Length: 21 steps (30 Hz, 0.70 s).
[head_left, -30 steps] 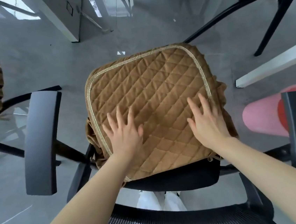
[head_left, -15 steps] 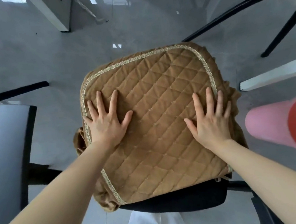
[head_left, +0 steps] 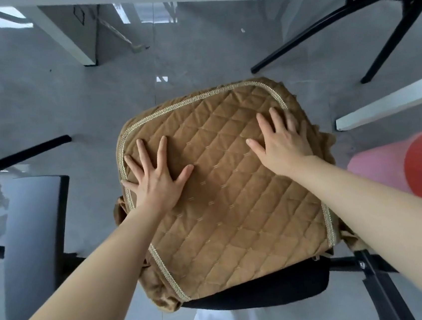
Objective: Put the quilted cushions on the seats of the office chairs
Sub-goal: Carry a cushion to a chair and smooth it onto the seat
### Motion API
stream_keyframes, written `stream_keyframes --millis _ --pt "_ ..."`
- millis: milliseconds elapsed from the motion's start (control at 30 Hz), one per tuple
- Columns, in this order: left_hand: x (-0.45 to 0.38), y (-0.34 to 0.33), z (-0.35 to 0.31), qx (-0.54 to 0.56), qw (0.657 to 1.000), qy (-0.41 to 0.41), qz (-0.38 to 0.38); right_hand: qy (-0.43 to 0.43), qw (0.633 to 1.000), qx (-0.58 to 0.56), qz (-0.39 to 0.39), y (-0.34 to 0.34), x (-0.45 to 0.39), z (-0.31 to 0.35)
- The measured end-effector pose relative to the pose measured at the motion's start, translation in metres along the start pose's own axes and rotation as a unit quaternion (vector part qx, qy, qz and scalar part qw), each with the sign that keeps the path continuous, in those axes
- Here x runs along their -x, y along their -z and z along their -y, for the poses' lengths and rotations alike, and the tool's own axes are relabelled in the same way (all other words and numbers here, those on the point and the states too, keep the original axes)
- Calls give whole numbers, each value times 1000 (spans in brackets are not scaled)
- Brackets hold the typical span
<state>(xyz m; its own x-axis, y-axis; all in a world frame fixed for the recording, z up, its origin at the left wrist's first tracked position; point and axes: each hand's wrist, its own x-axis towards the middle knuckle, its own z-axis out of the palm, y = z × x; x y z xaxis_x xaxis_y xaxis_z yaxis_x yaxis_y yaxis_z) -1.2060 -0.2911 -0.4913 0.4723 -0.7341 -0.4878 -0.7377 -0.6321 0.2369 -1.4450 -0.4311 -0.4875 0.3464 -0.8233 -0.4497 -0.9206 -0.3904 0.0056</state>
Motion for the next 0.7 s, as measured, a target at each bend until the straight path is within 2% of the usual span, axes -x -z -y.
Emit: stream_keyframes --millis 200,333,367,433,533,600,700 --pt "-2 6 5 75 997 -9 12 -8 1000 -26 15 -2 0 -3" --pt "16 6 18 58 998 -2 -36 0 996 -92 -23 4 17 -8" --pt "25 4 22 61 997 8 -48 -20 993 -112 -45 4 24 -9" --pt "42 0 26 87 992 58 -65 -127 978 -155 -65 3 38 -13" --pt "69 -8 29 129 978 148 -74 -267 929 -256 -11 -5 54 -26" --pt "85 -13 34 181 966 172 -68 -295 913 -280 35 -11 64 -34" --pt "96 -17 42 245 951 177 -59 -286 926 -243 28 -13 73 -38"
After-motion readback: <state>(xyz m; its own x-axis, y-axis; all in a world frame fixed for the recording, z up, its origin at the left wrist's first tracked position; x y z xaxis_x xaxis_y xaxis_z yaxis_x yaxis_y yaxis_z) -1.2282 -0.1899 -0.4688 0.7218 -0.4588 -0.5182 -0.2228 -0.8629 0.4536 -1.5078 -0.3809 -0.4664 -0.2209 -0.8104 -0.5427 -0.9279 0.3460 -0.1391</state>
